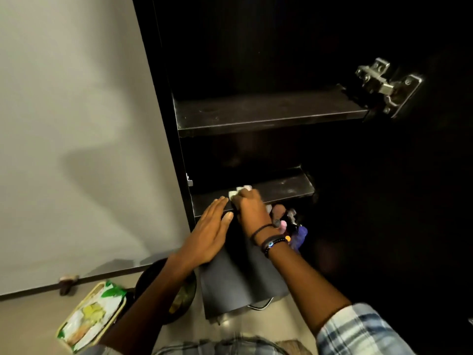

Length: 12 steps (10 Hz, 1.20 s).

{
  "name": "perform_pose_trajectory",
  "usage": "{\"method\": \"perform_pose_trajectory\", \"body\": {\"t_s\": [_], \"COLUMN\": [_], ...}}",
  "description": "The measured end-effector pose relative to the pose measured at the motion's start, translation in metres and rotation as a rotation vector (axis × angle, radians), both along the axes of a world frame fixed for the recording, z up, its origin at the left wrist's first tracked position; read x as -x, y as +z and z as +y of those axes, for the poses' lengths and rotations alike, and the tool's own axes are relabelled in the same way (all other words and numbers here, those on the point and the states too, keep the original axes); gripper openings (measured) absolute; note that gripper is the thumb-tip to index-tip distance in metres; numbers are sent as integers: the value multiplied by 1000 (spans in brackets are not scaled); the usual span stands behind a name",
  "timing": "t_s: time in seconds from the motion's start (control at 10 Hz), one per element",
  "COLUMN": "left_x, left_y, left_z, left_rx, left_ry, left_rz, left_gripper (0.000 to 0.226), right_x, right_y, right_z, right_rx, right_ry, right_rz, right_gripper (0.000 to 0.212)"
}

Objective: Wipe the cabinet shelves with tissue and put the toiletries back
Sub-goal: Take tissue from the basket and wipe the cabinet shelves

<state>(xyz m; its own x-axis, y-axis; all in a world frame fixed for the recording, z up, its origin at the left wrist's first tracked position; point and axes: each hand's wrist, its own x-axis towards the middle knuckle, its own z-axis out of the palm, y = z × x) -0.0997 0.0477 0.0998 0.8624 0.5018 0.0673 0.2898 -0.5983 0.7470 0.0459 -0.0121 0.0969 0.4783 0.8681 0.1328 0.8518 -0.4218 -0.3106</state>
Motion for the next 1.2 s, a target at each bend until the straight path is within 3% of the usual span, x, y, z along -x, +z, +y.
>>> {"method": "perform_pose_trajectory", "body": {"t_s": [0.1,0.2,0.3,0.4,0.5,0.6,0.7,0.8,0.9,1.0,1.1,1.2], "left_x": [7,14,25,42,55,64,70,78,83,87,90,99], "left_y": [-14,-29,-51,-81,-102,-110,-115,-123,-139,-145,-147,-143], "left_z": [-7,-21,-39,-60,-71,-75,-78,-83,-90,-93,-86,-72], "left_rx": [78,85,71,41,93,146,207,222,167,166,225,273], "left_ry": [111,238,214,103,69,145,263,349,383,411,412,377], "left_rz": [-80,-119,-69,82,283,364,393,404,399,374,372,361], "left_gripper": [52,55,56,77,106,97,66,77,73,63,62,76], "right_x": [45,49,39,28,27,24,8,-10,-23,-15,17,58], "right_y": [-16,-52,-103,-136,-170,-182,-177,-177,-174,-181,-186,-197], "right_z": [-2,-29,-69,-105,-120,-102,-58,-4,42,67,50,10], "right_rx": [-186,-141,68,299,378,428,447,432,623,653,564,468], "right_ry": [125,89,-68,-237,-231,-190,-170,-16,34,130,205,237], "right_rz": [-30,90,262,404,513,524,495,462,424,453,427,411], "right_gripper": [33,32,20,29,26,17,20,26,39,47,32,25]}}
